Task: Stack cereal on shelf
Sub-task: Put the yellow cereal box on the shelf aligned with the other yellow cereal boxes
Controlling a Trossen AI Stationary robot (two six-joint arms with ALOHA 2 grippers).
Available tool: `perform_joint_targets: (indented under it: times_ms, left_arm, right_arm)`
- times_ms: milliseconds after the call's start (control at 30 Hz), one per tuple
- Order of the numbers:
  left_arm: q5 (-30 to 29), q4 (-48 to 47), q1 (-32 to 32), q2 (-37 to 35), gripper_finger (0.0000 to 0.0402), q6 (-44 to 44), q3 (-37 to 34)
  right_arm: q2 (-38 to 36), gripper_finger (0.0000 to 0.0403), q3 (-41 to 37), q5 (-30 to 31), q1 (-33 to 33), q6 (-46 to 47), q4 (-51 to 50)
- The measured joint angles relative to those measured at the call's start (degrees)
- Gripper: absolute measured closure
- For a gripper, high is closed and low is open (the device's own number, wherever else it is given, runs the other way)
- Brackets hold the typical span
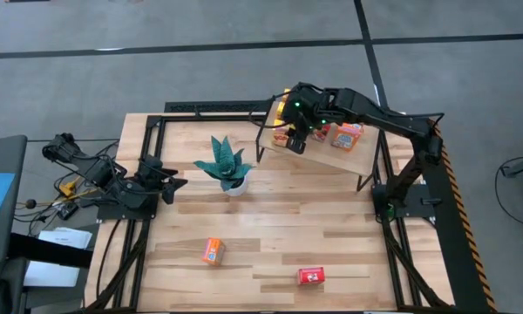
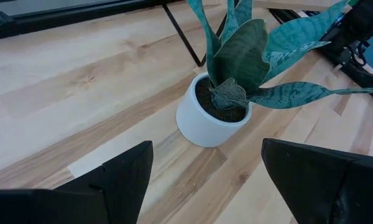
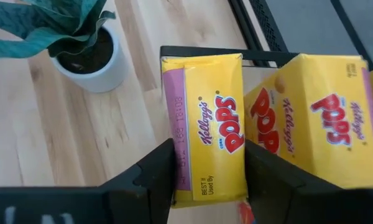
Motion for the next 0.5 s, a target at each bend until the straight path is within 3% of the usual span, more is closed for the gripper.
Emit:
perform_joint_targets:
  times_ms: [500]
  left_arm:
    - [-0.98,-0.33,0.00,0.00,0.0109,-0.36,0.00]
  right_arm:
    - [-0.02,0.0169,0.00,0.37,-1.48,0.44,-0.18]
